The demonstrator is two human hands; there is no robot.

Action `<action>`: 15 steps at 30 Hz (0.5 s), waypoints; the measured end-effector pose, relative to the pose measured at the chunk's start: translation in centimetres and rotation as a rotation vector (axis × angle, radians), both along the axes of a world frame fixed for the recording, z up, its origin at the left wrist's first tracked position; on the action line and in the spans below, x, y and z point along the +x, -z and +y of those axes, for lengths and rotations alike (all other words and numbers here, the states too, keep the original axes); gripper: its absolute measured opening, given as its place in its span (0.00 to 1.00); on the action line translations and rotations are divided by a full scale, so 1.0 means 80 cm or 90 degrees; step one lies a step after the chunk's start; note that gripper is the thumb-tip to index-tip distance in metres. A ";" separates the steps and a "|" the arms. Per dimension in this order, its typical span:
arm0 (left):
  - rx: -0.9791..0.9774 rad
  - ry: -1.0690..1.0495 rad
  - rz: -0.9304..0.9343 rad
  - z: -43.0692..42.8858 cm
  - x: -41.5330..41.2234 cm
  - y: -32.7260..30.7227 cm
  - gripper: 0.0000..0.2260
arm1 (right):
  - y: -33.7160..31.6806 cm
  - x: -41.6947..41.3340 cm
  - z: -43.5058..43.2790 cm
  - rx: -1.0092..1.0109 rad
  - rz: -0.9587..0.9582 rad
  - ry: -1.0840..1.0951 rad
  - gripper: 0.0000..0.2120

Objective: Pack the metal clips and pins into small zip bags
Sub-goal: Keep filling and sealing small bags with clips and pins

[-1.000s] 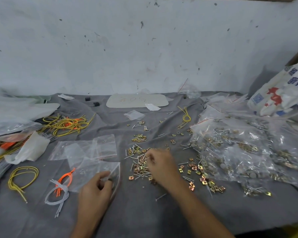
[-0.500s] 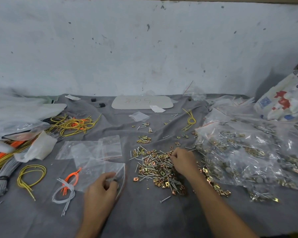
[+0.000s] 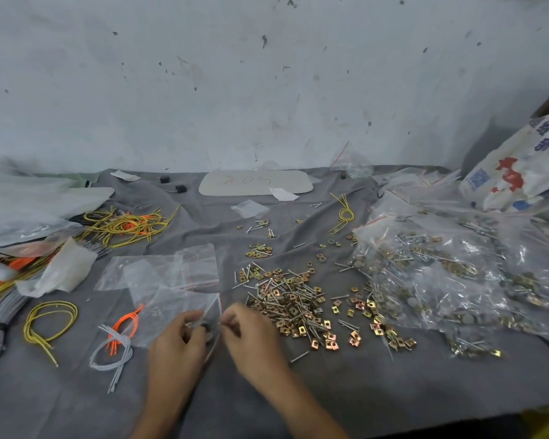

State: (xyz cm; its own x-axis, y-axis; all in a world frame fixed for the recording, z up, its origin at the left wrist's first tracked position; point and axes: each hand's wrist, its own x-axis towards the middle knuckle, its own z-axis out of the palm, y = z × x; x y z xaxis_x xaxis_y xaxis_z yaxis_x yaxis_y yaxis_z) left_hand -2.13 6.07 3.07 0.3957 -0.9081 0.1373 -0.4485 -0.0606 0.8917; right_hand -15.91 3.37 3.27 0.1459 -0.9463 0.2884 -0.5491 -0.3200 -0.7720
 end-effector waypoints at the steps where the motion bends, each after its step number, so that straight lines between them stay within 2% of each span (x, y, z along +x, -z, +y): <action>1: -0.002 -0.001 -0.010 0.000 0.000 0.000 0.11 | 0.003 0.007 0.000 0.003 0.007 -0.002 0.01; 6: -0.008 0.011 -0.008 -0.003 0.001 0.001 0.08 | 0.010 0.029 -0.002 -0.002 0.045 -0.030 0.05; 9: -0.021 0.028 -0.006 -0.002 0.000 -0.001 0.13 | 0.015 0.029 0.000 -0.015 0.064 -0.040 0.08; 15: -0.034 0.047 -0.031 -0.003 0.001 0.000 0.13 | 0.013 0.022 0.005 -0.001 0.052 -0.063 0.08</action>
State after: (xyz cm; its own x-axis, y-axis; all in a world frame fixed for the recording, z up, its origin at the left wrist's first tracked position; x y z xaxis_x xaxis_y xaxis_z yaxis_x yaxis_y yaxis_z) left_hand -2.06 5.82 3.09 0.3203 -0.9250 0.2041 -0.4923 0.0215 0.8702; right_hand -14.16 3.74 2.26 0.2613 -0.9259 0.2727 -0.5757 -0.3763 -0.7259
